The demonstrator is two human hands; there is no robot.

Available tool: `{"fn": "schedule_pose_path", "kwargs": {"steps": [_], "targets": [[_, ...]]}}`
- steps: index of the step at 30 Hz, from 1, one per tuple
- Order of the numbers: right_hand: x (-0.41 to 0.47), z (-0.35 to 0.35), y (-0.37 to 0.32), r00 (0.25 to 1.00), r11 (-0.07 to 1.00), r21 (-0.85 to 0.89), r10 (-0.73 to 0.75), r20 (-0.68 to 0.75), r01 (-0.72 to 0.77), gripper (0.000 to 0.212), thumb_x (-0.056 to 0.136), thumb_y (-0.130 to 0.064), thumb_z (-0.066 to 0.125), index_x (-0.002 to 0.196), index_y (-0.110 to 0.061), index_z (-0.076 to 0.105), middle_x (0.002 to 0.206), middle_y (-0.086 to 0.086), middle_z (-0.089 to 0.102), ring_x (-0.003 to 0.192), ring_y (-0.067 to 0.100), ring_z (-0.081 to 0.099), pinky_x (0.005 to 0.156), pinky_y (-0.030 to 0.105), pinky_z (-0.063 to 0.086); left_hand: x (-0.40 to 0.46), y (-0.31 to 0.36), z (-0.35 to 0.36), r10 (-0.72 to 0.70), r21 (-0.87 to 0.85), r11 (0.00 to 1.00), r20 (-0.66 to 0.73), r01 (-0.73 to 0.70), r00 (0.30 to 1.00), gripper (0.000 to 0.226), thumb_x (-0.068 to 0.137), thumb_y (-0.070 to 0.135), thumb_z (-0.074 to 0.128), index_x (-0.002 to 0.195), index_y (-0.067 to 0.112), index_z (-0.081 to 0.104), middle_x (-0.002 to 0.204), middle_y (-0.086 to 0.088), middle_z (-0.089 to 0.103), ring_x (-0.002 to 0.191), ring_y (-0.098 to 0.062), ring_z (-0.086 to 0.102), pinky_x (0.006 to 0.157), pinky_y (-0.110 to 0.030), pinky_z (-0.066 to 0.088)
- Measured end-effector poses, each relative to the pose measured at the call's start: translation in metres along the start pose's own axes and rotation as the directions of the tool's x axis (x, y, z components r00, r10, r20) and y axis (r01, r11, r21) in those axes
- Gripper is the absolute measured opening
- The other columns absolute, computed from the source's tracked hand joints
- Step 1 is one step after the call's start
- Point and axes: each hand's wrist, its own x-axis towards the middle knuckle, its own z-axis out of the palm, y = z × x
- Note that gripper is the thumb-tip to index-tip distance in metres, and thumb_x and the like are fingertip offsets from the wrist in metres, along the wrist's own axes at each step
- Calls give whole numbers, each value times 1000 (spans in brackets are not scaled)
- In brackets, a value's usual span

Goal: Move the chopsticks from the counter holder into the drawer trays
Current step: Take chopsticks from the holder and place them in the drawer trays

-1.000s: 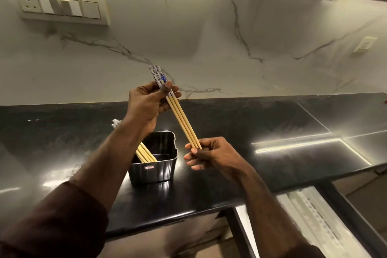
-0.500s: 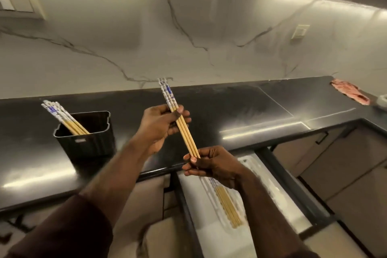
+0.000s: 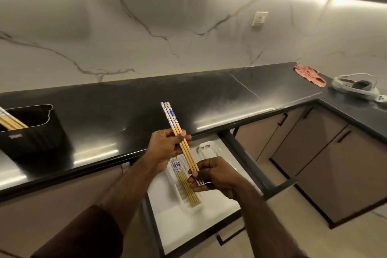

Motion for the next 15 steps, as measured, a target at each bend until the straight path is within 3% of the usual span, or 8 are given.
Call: {"fn": "schedule_pose_path", "kwargs": {"steps": [6,9,15], "targets": [[13,-16,23,991,988,-90,119,-63,-125,19,91,-3,66,108,-1,73,102,18,75,89,24,75,78,38,62,9,-42,6,-144,29,989,22,143,989,17,92,5,60,108,-1,63,97,-17,73,87,-26,73,66,-33,60],[24,-23,30,986,976,-142,157,-59,-164,22,91,-5,67,111,1,72,103,19,75,96,28,74,77,37,63,18,-63,7,-204,26,979,4,204,979,19,93,4,59,111,-2,62,99,-19,72,89,-30,73,73,-38,60],[47,-57,42,949,933,-241,300,100,-269,23,91,1,65,112,8,69,100,22,74,83,26,75,71,34,62,35,-105,16,-364,-14,931,-59,364,929,30,94,4,58,122,-6,56,102,-21,72,92,-32,72,78,-42,60]]}}
